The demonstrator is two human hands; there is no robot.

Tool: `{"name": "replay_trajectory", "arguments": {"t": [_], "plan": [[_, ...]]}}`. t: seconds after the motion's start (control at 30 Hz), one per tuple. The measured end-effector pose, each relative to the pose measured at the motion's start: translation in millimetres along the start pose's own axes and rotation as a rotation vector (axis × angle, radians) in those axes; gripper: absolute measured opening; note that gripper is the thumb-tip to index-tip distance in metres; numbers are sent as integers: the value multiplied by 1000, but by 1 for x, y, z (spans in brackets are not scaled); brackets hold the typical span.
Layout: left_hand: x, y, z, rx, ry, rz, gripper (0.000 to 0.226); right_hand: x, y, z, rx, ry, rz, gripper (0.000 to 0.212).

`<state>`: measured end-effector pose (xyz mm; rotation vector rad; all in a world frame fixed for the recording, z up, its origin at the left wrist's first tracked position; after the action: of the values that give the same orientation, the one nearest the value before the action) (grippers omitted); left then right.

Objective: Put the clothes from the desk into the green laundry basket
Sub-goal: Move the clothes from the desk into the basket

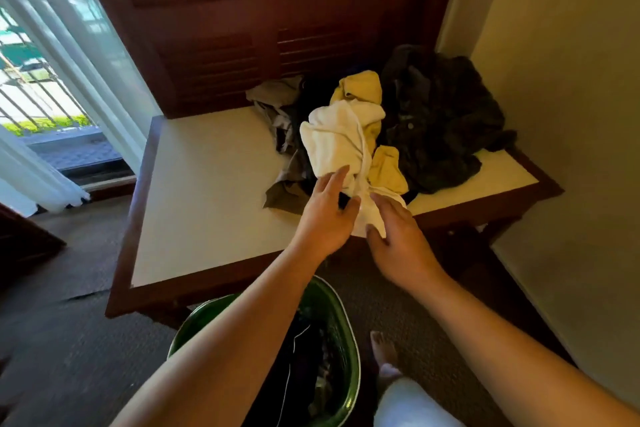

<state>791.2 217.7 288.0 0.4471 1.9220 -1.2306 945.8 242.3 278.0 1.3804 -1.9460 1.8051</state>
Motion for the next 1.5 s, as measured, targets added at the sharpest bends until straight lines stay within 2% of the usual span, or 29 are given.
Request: {"name": "replay_trajectory", "arguments": {"t": [0.1, 0.23, 0.33, 0.4, 0.47, 0.53, 0.63, 0.7, 0.77, 0.83, 0.9, 0.93, 1.0, 1.07, 1.13, 1.2, 1.33, 1.43, 1.5], "plan": [[-5, 18, -55, -16, 5, -124, 76, -19, -10, -45, -31, 2, 16, 60], [5, 45, -129, 29, -120, -435, 114, -53, -17, -104, 12, 16, -41, 62], [19, 63, -163, 65, -223, -540, 125, -81, -17, -147, 71, 20, -43, 60], [28, 67, -175, 25, -218, -559, 106, -95, -16, -176, 106, 24, -79, 59], [33, 59, -182, -83, -204, -476, 70, -105, -14, -207, 144, 12, -97, 58], [32, 44, -181, -186, -253, -344, 50, -109, -9, -240, 156, -40, -91, 59], [24, 11, -171, -459, -284, -144, 38, -108, 9, -284, 217, -148, -83, 71], [16, -12, -168, -669, -216, -133, 34, -116, 31, -310, 272, -256, 133, 92], [13, -25, -169, -785, -145, -168, 32, -130, 53, -328, 382, -268, 422, 110], [15, -27, -168, -829, -147, -216, 35, -137, 69, -337, 452, -222, 499, 104], [20, -20, -168, -807, -208, -191, 46, -131, 75, -339, 422, -229, 451, 80], [25, -12, -167, -745, -239, -174, 57, -126, 75, -338, 403, -231, 384, 69], [40, 11, -168, -468, -321, -144, 99, -113, 65, -330, 418, -174, 107, 59], [57, 37, -167, -143, -423, -224, 137, -100, 48, -321, 440, -64, -250, 48], [74, 55, -161, 53, -435, -405, 151, -88, 33, -311, 490, 16, -488, 49], [85, 61, -156, 71, -401, -518, 152, -87, 27, -301, 508, 47, -573, 71], [87, 56, -150, -31, -400, -509, 126, -116, 45, -277, 508, 121, -382, 130], [84, 50, -145, -130, -338, -482, 91, -134, 61, -258, 553, 80, -152, 141], [78, 43, -142, -207, -327, -448, 75, -130, 59, -245, 510, 59, -105, 122]]}}
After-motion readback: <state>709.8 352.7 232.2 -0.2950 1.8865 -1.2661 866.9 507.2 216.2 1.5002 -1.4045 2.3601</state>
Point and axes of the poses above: each hand's wrist, its own z-axis away from the middle knuckle, its own y-axis out of the palm, x = y × z, the point moved 3 cm from there along -z, towards the middle knuckle, and after that the axes turned 9 degrees about -x, right-handed, at the moved point
